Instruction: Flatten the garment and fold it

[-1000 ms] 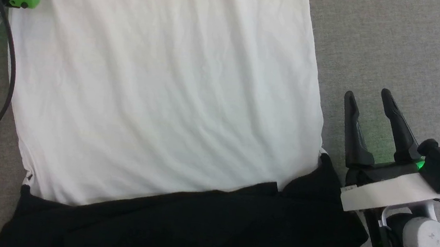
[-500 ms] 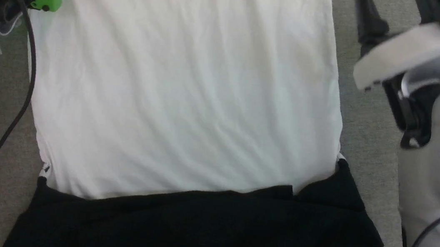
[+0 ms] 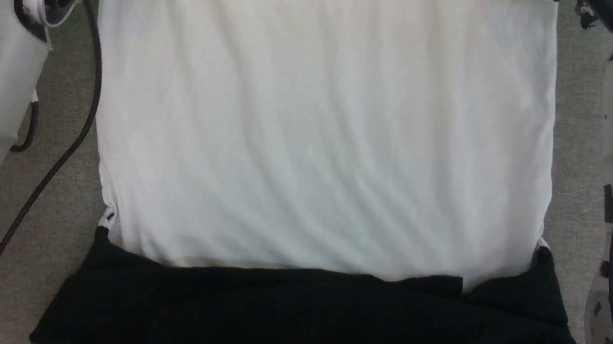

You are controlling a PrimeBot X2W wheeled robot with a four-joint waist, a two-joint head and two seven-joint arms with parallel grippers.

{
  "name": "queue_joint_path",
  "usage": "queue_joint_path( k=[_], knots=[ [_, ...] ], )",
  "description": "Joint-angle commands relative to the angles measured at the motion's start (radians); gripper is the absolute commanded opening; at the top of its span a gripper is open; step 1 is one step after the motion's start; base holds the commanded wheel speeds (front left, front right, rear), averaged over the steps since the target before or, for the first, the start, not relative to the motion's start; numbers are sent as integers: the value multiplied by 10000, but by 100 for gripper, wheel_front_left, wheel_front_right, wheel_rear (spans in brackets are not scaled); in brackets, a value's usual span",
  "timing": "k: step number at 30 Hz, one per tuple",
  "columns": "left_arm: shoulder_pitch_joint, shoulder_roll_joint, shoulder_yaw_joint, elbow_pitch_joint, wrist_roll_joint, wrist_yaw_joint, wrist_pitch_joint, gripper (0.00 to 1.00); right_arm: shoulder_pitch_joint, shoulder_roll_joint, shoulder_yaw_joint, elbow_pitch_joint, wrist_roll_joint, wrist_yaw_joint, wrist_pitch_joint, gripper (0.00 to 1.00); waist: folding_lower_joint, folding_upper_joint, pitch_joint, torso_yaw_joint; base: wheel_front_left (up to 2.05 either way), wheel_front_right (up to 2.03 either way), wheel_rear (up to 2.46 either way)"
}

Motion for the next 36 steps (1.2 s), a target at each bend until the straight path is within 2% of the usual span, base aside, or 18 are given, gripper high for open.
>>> queue_joint_path(
  k=[1,3,4,5,6,7,9,12,21,26,32,36],
  knots=[
    [-60,-49,-99,183,-23,-61,-44,0,-282,7,-9,219,-164,-15,259,100,-1,0,218,226,0,0,0],
    [-136,-109,-133,271,-33,-122,-127,0,-488,7,-41,555,-284,-15,761,100,-1,0,246,271,0,0,0],
    [-170,-137,-152,315,-40,-157,-167,0,-577,7,-78,708,-416,-15,1062,88,-1,0,260,285,0,0,0],
    [-195,-157,-166,351,-45,-179,-194,0,-645,7,-95,817,-564,-15,1316,47,-1,0,270,293,0,0,0],
    [-229,-182,-184,395,-50,-205,-223,0,-716,7,-134,938,-715,-15,1645,18,-1,0,281,301,0,0,0],
    [-262,-196,-200,432,-45,-225,-254,0,-768,7,-159,986,-778,-15,1837,0,-1,0,289,309,0,0,0],
    [-364,-179,-220,500,23,-239,-374,0,-888,7,-216,916,-959,-15,1975,0,-1,0,317,318,0,0,0],
    [-563,-42,-257,585,332,-211,-855,0,-970,7,-287,580,-1109,-15,1458,0,-1,0,332,340,0,0,0],
    [-805,323,-157,1097,1052,65,-2764,0,-945,7,-572,90,-807,-15,-1378,0,-1,0,-76,410,0,0,0],
    [-539,348,-156,1249,1121,-43,-3852,0,-655,7,-587,77,-438,-15,-2617,0,-1,0,-581,471,0,0,0],
    [851,428,-252,849,787,-518,-5062,0,816,-42,-22,-346,377,-15,-3462,0,-1,0,-1827,547,0,0,0],
    [2178,635,-344,-11,567,-588,-5464,0,2367,-341,444,-1281,1103,-15,-3620,0,-1,0,-2791,645,0,0,0]
  ],
)
